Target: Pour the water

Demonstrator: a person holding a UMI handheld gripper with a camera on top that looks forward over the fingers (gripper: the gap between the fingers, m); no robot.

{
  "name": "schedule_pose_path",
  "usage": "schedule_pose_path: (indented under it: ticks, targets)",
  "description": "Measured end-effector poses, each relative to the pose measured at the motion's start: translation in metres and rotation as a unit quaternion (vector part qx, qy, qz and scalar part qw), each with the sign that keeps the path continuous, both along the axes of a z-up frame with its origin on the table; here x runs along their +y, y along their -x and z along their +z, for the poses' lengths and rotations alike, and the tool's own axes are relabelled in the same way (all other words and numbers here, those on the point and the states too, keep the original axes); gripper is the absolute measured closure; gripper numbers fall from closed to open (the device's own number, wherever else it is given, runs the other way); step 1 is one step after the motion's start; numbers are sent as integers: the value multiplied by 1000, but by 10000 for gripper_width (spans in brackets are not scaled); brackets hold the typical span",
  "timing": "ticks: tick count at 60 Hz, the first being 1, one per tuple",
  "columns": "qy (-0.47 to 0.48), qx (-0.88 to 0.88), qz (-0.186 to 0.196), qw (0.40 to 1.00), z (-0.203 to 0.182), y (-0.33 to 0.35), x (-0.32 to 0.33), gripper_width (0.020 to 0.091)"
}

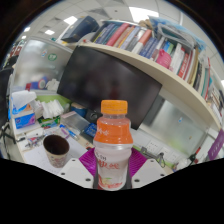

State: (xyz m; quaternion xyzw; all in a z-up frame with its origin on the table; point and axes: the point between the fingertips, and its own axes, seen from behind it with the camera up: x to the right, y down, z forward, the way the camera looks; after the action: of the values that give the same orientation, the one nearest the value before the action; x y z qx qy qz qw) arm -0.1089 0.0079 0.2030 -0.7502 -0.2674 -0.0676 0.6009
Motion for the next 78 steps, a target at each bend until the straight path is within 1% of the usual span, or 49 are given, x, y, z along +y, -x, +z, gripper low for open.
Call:
schedule_pose_path:
  ticks: [2, 11, 18, 30, 39, 44, 51, 54, 56, 59, 63, 69, 74, 78]
  targets:
    - [6, 37, -13, 999, -10, -2, 1, 724]
    - [34, 149, -38, 987, -47, -12, 14, 724]
    - [39, 175, -38, 983, -73, -14, 25, 723]
    - [56, 205, -50, 976, -122, -12, 31, 724]
    - [26, 207, -54, 977, -121, -17, 21, 713]
    - [24, 210, -61, 976, -121, -18, 21, 671]
    - [34, 210, -68, 975, -120, -18, 22, 573]
    - [45, 206, -72, 975, -124, -18, 20, 542]
    - [62, 202, -75, 975, -131, -17, 17, 504]
    - [88, 197, -86, 973, -141, -20, 11, 420]
    - [103, 197, -104, 969, -143, -26, -1, 333]
    - [101, 184, -128, 969, -128, -35, -29, 326]
    - [100, 185, -141, 967, -103, -34, -56, 326]
    - [95, 190, -153, 965, -75, -36, -76, 326]
